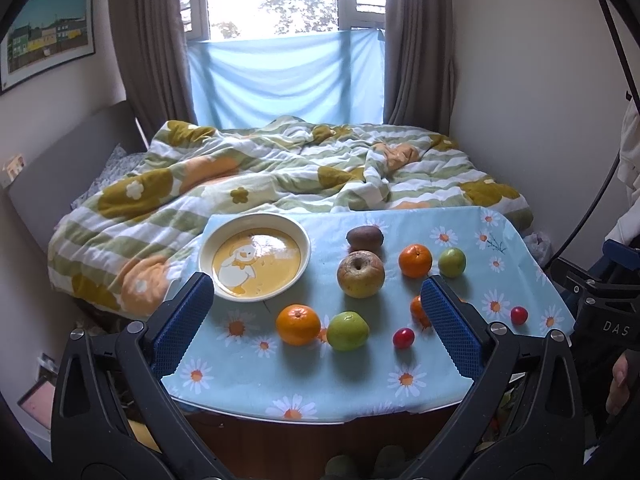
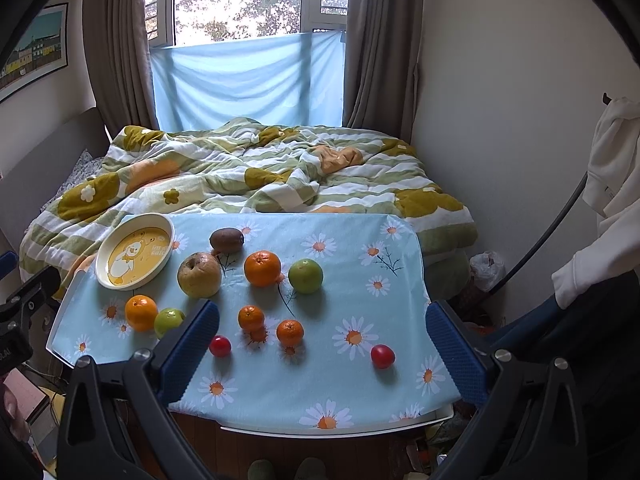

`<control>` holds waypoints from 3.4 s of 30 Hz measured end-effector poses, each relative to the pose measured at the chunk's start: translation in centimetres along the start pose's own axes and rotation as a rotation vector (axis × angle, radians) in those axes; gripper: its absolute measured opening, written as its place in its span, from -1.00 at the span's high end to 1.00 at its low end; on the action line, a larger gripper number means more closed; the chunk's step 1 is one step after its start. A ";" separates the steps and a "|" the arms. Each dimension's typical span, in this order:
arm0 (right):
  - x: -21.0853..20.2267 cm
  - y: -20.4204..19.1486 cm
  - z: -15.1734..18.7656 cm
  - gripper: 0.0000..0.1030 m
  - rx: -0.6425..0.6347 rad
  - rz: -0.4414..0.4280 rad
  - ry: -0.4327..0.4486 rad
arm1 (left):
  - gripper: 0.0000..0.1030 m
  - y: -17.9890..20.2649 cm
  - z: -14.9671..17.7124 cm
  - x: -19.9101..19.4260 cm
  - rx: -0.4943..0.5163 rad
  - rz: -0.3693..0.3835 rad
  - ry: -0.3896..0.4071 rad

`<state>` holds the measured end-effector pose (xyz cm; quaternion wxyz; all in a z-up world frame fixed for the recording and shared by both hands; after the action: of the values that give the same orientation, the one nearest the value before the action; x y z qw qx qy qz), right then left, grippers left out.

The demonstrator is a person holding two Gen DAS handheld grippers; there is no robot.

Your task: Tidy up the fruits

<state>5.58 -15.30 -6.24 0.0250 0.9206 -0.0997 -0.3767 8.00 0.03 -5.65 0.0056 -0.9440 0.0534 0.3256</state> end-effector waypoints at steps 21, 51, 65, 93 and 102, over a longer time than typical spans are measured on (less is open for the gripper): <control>-0.3 0.0 -0.2 -0.99 -0.007 0.009 0.005 | -1.00 0.3 -0.2 -0.1 -0.002 0.002 0.006; -0.7 0.2 0.1 -0.99 0.000 0.003 0.021 | -1.00 0.4 -0.3 -0.3 0.002 0.004 0.013; -1.1 0.0 -0.2 -0.99 0.008 -0.032 0.023 | -1.00 0.2 -0.4 -1.1 -0.041 0.012 0.027; 6.9 -6.7 6.6 -0.99 -0.120 -0.143 -0.111 | -1.00 -5.5 7.5 10.1 0.169 0.064 -0.214; 10.3 -10.9 9.7 -0.99 -0.086 -0.065 -0.198 | -1.00 -5.4 10.6 16.2 0.348 0.212 -0.315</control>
<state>7.75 -6.41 -21.61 0.0424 0.8798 -0.0554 -0.4703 14.76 4.32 -24.09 0.1419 -0.8554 0.2059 0.4536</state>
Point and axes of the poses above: each gripper's, at about its wrist camera, not at the fingertips, and x roughly the way its jaws point, y to its right, z to its underside, the point moved 10 cm from there along x, roughly the way its jaws point, and after that the axes turned 5 degrees about z, right-handed, at the moved point
